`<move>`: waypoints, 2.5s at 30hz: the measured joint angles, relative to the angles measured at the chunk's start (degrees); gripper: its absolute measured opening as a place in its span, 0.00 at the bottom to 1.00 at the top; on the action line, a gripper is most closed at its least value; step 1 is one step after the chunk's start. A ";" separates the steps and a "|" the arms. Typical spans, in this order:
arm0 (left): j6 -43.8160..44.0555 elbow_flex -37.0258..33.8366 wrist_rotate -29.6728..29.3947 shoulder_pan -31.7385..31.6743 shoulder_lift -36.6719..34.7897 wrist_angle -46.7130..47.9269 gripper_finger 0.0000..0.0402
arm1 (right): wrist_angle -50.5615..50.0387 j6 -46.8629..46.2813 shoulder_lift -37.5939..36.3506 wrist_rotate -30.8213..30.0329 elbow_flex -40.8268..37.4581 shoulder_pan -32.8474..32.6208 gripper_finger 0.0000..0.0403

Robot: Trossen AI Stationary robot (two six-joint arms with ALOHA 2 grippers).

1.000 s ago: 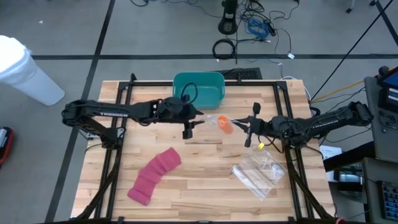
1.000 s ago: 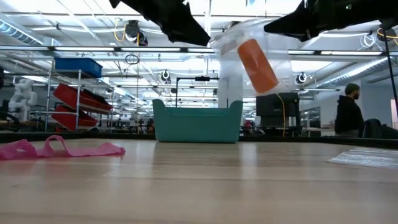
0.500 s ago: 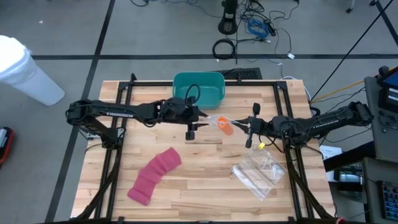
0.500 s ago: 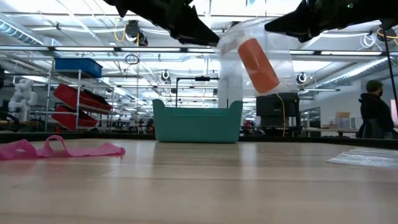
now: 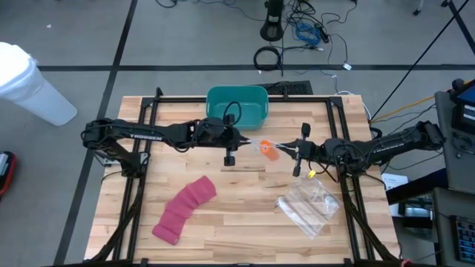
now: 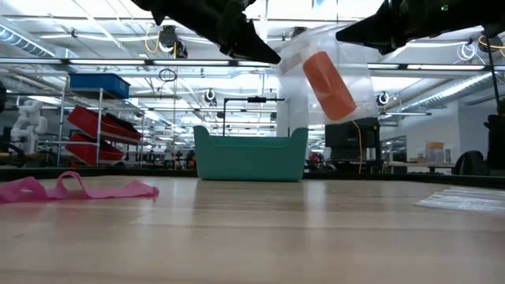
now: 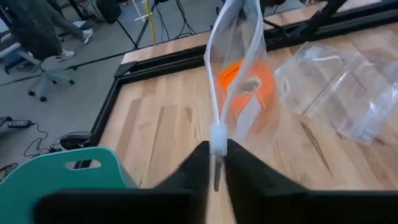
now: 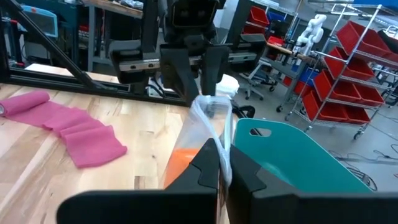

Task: Roll bandage
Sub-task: Close the transparent zip bag

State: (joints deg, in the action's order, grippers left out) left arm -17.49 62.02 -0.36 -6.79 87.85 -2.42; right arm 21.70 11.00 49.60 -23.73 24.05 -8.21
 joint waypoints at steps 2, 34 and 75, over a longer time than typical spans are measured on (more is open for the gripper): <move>-0.19 0.00 -0.15 0.00 0.00 0.60 0.03 | -0.27 -0.80 0.00 -0.04 0.00 0.00 0.00; -3.12 0.02 -1.33 2.49 -0.90 8.75 0.00 | -16.33 -11.91 8.45 4.34 12.59 -4.52 0.48; -1.94 0.02 0.42 2.45 -0.83 12.60 0.00 | -21.58 5.51 36.30 10.79 33.71 7.43 0.10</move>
State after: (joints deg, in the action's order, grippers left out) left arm -19.43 62.04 0.06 -4.34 87.02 10.17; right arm 0.12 16.50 85.91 -12.93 57.76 -0.78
